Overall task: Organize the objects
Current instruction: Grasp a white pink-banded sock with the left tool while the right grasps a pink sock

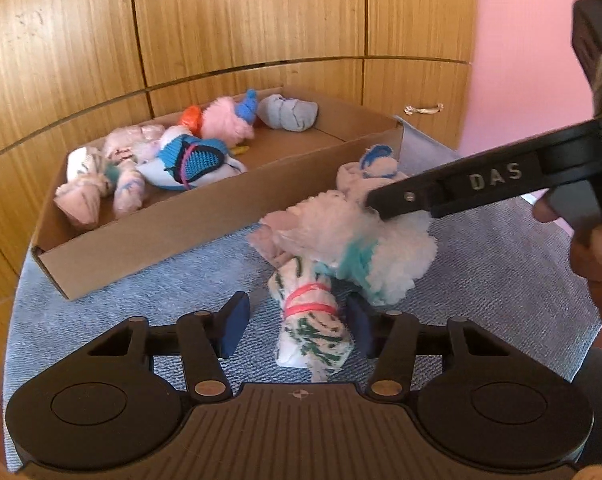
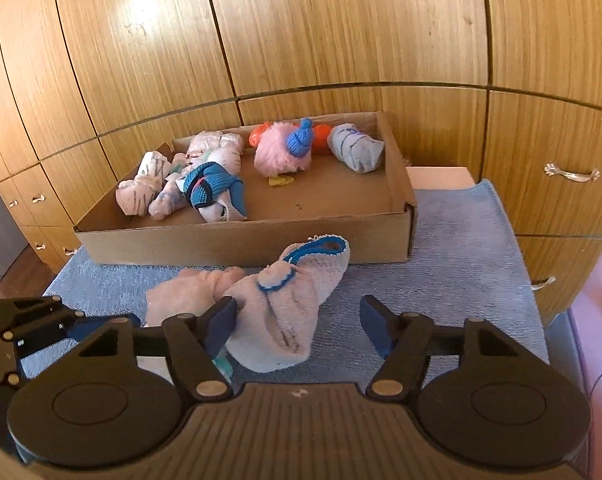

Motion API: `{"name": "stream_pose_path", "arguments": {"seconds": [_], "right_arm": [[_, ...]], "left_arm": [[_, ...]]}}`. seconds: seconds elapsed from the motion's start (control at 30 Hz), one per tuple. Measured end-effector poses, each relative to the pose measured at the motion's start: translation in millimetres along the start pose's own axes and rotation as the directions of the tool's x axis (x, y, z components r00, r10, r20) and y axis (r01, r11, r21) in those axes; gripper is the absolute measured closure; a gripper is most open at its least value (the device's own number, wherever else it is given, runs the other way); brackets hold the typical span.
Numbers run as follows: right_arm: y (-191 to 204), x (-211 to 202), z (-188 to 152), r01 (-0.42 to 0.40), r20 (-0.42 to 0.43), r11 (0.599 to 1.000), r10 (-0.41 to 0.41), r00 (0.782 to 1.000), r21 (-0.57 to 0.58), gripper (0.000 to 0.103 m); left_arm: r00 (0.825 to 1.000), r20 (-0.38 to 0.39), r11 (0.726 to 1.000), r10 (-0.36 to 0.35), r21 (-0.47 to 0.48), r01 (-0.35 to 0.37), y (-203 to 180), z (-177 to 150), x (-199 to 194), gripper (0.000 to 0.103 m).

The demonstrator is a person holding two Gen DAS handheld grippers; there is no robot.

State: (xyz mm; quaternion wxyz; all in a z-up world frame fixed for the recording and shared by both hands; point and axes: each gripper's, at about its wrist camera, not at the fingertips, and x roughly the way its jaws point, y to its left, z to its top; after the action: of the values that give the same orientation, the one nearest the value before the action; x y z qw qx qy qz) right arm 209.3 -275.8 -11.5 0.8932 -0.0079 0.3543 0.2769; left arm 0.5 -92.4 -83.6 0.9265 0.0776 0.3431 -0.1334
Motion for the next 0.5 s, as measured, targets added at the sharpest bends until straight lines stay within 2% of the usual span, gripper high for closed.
{"name": "stream_pose_path", "arguments": {"seconds": [0.17,0.23,0.33,0.5], "right_arm": [[1.8,5.2,-0.5,0.001,-0.003,1.000,0.000,1.000,0.006,0.029],[1.7,6.6,-1.1,0.000,-0.004,1.000,0.000,1.000,0.010,0.029],[2.1,7.8,-1.3,-0.012,-0.002,1.000,0.012,1.000,0.018,0.030],[4.6,0.7,-3.7,-0.062,0.023,0.998,0.062,0.998,0.011,0.060]], "left_arm": [[1.000,0.003,1.000,0.001,-0.013,-0.001,3.0,-1.3,0.7,0.037],[1.000,0.005,1.000,0.013,-0.020,-0.013,4.5,-2.4,0.9,0.029],[1.000,0.005,0.999,0.008,-0.039,-0.008,6.7,-2.3,0.5,0.028],[1.000,0.008,1.000,-0.004,-0.031,0.004,7.5,-4.9,-2.4,0.030]]}}
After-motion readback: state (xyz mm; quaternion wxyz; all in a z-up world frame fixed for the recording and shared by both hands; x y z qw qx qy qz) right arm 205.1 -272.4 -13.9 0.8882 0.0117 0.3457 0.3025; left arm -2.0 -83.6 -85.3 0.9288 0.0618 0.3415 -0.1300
